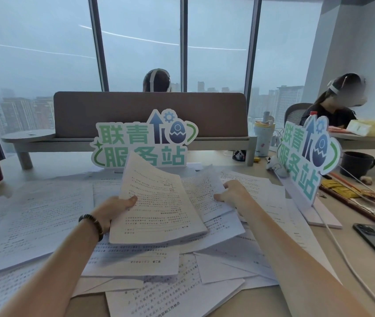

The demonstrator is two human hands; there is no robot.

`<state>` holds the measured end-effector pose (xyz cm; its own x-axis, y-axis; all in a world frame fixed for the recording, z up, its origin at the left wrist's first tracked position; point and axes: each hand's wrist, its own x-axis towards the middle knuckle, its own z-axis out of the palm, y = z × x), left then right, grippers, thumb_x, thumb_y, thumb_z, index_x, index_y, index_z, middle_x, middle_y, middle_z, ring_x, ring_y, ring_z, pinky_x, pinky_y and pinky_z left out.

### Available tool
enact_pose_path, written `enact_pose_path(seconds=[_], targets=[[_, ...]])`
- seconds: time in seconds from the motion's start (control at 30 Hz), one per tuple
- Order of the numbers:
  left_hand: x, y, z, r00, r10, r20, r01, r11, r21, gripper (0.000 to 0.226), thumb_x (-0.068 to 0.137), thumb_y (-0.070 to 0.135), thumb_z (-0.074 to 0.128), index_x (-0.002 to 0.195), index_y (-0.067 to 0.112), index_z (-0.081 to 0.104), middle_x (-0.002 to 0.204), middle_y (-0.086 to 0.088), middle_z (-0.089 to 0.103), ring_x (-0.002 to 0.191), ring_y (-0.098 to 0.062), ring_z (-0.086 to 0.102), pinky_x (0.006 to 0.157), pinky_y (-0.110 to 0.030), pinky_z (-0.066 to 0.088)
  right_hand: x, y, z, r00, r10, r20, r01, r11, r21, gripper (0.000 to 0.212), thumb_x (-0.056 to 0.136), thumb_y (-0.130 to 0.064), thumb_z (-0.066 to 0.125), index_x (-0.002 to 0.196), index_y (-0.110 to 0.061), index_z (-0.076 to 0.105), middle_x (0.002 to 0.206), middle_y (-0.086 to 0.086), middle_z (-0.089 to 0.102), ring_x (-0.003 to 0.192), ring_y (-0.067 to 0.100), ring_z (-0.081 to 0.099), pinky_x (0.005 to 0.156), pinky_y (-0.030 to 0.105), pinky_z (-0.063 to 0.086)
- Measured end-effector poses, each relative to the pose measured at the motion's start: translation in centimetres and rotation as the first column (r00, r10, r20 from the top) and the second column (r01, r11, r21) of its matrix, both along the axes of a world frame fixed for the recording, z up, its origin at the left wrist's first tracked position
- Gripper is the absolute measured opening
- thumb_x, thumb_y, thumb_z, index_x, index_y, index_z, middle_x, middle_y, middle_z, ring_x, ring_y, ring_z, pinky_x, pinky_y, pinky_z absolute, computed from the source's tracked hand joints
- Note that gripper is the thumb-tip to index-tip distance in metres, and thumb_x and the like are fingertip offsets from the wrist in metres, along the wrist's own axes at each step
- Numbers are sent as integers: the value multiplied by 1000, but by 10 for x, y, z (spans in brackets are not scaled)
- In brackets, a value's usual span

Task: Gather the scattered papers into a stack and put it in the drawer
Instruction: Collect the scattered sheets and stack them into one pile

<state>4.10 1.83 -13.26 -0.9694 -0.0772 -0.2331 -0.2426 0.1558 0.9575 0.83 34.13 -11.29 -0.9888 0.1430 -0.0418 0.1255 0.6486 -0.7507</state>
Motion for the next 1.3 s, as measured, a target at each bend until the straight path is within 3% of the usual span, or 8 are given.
enact_pose_path(seconds=[0.13,0.23,0.43,0.63,0.8,0.87,0.97,1.3], targets=[[0,-2,3,1000,13,1,-13,999,40,31,96,22,61,117,0,64,109,-24,71,99,-42,68,85,-53,56,-5,22,9,989,-142,-39,135,981,-140,35,86,-16,77,114,0,63,110,6,66,104,25,63,86,34,53],[0,-2,4,1000,14,2,-14,998,61,31,96,22,61,118,0,64,109,-24,71,99,-41,69,84,-53,56,-9,42,8,951,-301,-73,286,943,-170,27,90,-13,71,114,-2,65,112,11,67,94,26,60,76,32,49],[2,-2,3,1000,2,10,-3,1000,25,31,96,23,62,116,0,65,108,-24,72,98,-41,69,88,-56,55,-7,45,-7,909,-412,64,353,842,409,34,94,-23,53,127,-14,52,135,15,46,123,33,43,105,49,35],[3,2,3,1000,-12,-2,12,1000,3,27,98,21,59,114,0,65,107,-24,71,93,-39,69,81,-50,57,-10,47,-9,898,-421,127,295,791,536,37,87,-22,56,124,-20,54,135,14,49,127,36,41,108,56,27],[4,4,3,1000,-19,5,19,1000,-9,25,98,21,59,113,2,65,108,-24,71,98,-41,69,87,-54,55,-13,52,-12,924,-382,0,353,853,385,21,86,-21,66,100,-16,51,117,11,54,116,31,49,102,47,35],[4,4,3,1000,-22,7,22,1000,-13,25,98,21,59,113,2,65,107,-23,72,97,-41,69,86,-54,56,-15,54,-13,936,-336,-101,351,894,280,18,81,-16,72,84,-10,55,92,8,57,84,23,57,76,33,47],[2,3,1,1000,-19,-3,19,1000,-14,29,97,22,60,115,0,65,107,-24,72,98,-41,69,88,-56,55,-14,56,-10,938,-312,-149,336,926,175,27,83,-12,72,69,-9,49,68,4,46,57,15,44,47,25,30],[4,3,1,1000,-27,14,26,998,56,30,96,22,62,117,0,64,112,-24,70,103,-42,67,93,-59,51,-11,49,8,956,-284,-65,272,949,-158,43,91,-17,69,127,-2,51,113,14,60,93,27,55,61,29,44]])
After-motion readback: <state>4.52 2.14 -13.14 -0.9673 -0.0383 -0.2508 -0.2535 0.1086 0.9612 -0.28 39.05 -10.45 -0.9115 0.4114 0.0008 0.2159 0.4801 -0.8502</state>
